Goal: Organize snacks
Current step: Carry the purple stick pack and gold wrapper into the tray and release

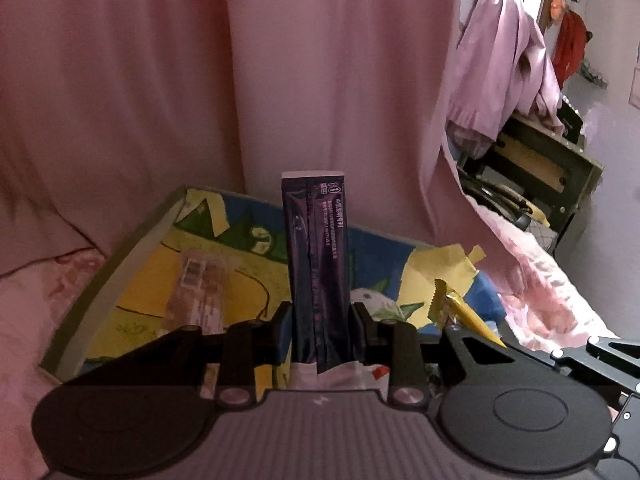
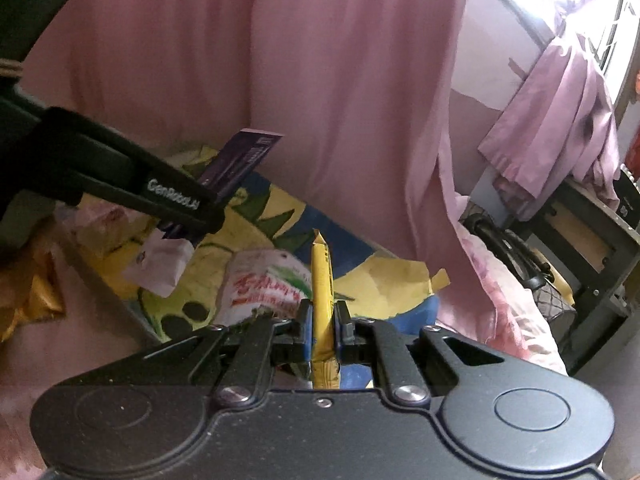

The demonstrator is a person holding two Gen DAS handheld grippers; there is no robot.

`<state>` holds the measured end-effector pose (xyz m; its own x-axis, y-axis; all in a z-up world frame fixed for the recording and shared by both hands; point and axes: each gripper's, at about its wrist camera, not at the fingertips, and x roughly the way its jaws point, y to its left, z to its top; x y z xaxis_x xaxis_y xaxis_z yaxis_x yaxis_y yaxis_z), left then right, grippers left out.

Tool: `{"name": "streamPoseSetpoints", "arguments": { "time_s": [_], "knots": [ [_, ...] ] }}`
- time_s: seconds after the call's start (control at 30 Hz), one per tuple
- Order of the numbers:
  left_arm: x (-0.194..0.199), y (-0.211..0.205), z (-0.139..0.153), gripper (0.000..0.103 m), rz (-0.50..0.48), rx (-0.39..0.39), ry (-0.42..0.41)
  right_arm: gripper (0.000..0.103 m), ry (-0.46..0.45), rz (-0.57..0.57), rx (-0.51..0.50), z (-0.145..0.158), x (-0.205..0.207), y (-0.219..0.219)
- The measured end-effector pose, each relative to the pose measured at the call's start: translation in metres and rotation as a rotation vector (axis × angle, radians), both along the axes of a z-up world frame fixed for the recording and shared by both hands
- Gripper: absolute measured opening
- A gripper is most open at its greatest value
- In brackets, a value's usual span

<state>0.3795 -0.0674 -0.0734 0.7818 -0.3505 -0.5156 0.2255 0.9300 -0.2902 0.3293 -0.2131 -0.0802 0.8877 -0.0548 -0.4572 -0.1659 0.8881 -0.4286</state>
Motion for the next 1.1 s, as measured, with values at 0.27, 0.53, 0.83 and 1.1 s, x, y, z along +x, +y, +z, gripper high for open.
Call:
{"name": "streamPoseSetpoints", "arguments": {
  "time_s": [0.27,0.53,0.83,1.1],
  "knots": [
    [0.005,-0.005,-0.009,0.034,-0.023,0.024,0.052,0.012,0.018,0.004,0.006,-0.006,0.0,0.002],
    [0.012,0.004,-0.016,0.036,-0.016,-0.019,0.116,0.026,0.03,0.009,0.032,-0.005,-0.001,0.002],
    [0.004,0.013,0.001,0.058,0.005,-0.01,0.111,0.05,-0.009,-0.016,0.122,0.02,-0.022,-0.01],
    [-0.04,0.024,0.051,0.088,0.062,0.018,-0.02,0.076,-0.107,-0.023,0.231,0.054,-0.055,-0.026]
  ]
}}
